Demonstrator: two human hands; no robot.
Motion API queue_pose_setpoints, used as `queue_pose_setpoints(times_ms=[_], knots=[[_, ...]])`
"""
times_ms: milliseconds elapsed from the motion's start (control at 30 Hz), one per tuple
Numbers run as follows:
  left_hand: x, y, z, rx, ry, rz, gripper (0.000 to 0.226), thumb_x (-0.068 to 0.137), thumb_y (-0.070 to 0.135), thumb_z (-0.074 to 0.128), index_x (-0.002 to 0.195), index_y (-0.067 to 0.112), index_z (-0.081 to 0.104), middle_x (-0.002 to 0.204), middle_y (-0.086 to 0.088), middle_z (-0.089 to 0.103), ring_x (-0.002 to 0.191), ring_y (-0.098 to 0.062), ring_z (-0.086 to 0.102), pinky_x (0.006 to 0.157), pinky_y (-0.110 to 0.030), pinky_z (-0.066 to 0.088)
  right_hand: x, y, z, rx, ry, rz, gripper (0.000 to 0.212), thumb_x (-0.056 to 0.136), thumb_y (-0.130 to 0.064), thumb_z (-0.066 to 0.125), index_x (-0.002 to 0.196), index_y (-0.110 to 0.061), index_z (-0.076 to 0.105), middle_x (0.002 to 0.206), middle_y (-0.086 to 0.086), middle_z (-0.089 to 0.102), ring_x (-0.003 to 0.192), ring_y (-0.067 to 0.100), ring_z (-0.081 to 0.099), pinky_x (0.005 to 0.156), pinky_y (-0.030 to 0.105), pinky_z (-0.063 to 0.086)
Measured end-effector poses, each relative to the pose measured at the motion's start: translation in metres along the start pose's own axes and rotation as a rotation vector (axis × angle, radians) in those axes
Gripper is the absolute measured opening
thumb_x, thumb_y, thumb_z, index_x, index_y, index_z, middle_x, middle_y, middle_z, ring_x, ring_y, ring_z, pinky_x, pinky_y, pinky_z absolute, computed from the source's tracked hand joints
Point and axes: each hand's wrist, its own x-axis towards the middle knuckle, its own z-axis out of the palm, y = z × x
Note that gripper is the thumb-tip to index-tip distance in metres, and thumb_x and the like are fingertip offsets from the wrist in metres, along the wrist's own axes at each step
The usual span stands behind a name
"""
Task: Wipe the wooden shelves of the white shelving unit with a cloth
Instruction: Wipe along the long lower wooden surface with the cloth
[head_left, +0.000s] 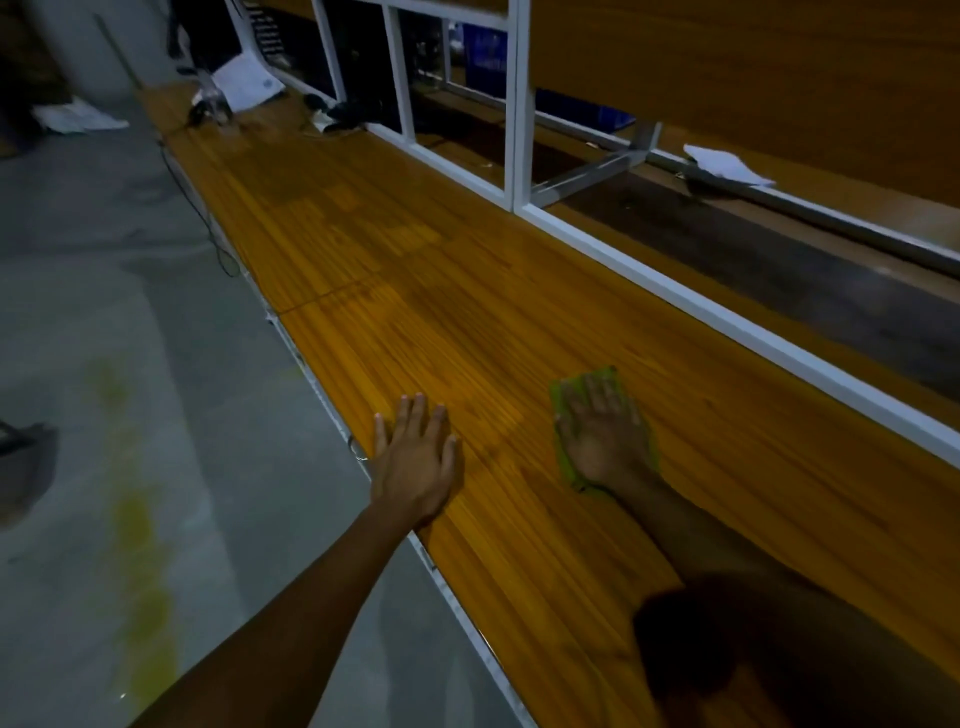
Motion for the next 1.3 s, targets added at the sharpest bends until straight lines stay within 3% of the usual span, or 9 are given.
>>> queue_pose_setpoints(times_ms=[100, 200, 300, 467, 600, 800, 967, 1100, 1300], knots=[[0.002, -0.008, -0.001, -0.066, 0.019, -0.132, 0.068, 0.094, 0.053, 0.008, 0.151, 0.022, 0.030, 0.162, -0.008, 0.017, 0.150, -0.025, 0.006, 0.119, -0.056, 0.000, 0.028, -0.036, 0.006, 0.018, -0.015, 0.050, 0.060, 0.106, -0.051, 0.015, 0.161, -0.030, 0.005, 0.169, 0.007, -0.002, 0.155, 0.026, -0.004, 0.123, 0.051, -0.003], [0.007, -0.009, -0.002, -0.086, 0.018, -0.153, 0.066, 0.095, 0.051, 0.012, 0.151, 0.021, 0.029, 0.162, -0.007, 0.015, 0.150, -0.025, 0.005, 0.119, -0.055, 0.002, 0.021, -0.100, 0.019, 0.039, 0.057, -0.054, 0.058, 0.105, -0.047, 0.020, 0.159, -0.025, 0.024, 0.166, 0.010, 0.016, 0.154, 0.031, 0.013, 0.122, 0.056, 0.006], [0.012, -0.009, -0.002, -0.060, 0.003, -0.140, 0.068, 0.094, 0.052, 0.012, 0.152, 0.020, 0.028, 0.162, -0.009, 0.013, 0.150, -0.025, 0.005, 0.119, -0.054, 0.004, -0.011, -0.133, 0.029, 0.034, -0.010, -0.227, 0.074, 0.094, -0.053, -0.001, 0.160, -0.025, 0.021, 0.167, 0.011, 0.012, 0.155, 0.029, 0.006, 0.121, 0.056, -0.001], [0.037, -0.019, -0.003, -0.022, -0.080, -0.028, 0.071, 0.093, 0.056, 0.013, 0.153, 0.019, 0.022, 0.163, -0.008, 0.009, 0.150, -0.024, 0.002, 0.119, -0.053, 0.004, -0.019, -0.073, 0.020, 0.039, 0.008, -0.113, 0.080, 0.086, -0.059, -0.006, 0.160, -0.035, 0.013, 0.169, 0.002, 0.006, 0.155, 0.022, -0.001, 0.120, 0.057, -0.008], [0.050, -0.022, -0.001, -0.023, -0.065, -0.010, 0.072, 0.094, 0.059, 0.013, 0.154, 0.020, 0.021, 0.163, -0.008, 0.009, 0.150, -0.024, 0.002, 0.120, -0.053, 0.002, 0.005, 0.022, 0.001, -0.010, 0.050, 0.100, 0.068, 0.096, -0.058, -0.001, 0.159, -0.035, -0.001, 0.168, 0.002, -0.005, 0.154, 0.025, -0.011, 0.121, 0.056, -0.006], [0.053, -0.021, 0.005, 0.007, -0.039, -0.023, 0.075, 0.092, 0.063, 0.012, 0.154, 0.021, 0.021, 0.163, -0.007, 0.010, 0.150, -0.023, 0.003, 0.120, -0.051, 0.003, 0.075, 0.080, -0.029, -0.055, 0.072, 0.362, 0.063, 0.105, -0.051, 0.010, 0.161, -0.022, 0.006, 0.168, 0.014, 0.005, 0.154, 0.032, 0.000, 0.123, 0.054, -0.002], [0.056, -0.022, 0.007, 0.019, -0.054, 0.041, 0.079, 0.091, 0.067, 0.005, 0.155, 0.022, 0.015, 0.163, -0.006, 0.004, 0.150, -0.020, -0.002, 0.121, -0.050, 0.001, 0.118, -0.008, -0.014, 0.068, 0.061, 0.193, 0.069, 0.100, -0.045, 0.007, 0.158, -0.011, 0.021, 0.165, 0.020, 0.015, 0.153, 0.034, 0.010, 0.123, 0.050, 0.003], [0.061, -0.020, 0.003, -0.008, -0.086, 0.151, 0.079, 0.090, 0.066, 0.003, 0.155, 0.024, 0.014, 0.163, -0.003, 0.001, 0.149, -0.016, -0.006, 0.121, -0.047, 0.000, 0.085, -0.057, -0.003, 0.049, 0.026, -0.032, 0.067, 0.100, -0.049, 0.012, 0.161, -0.022, 0.011, 0.168, 0.010, 0.005, 0.155, 0.026, 0.000, 0.123, 0.047, -0.002], [0.065, -0.023, 0.004, -0.005, -0.106, 0.116, 0.080, 0.089, 0.072, 0.001, 0.155, 0.029, 0.010, 0.163, 0.001, -0.003, 0.150, -0.016, -0.008, 0.121, -0.050, -0.002, 0.046, 0.035, -0.011, 0.010, 0.058, 0.032, 0.063, 0.103, -0.055, 0.013, 0.159, -0.031, -0.001, 0.167, 0.000, -0.004, 0.154, 0.022, -0.008, 0.124, 0.042, -0.007]])
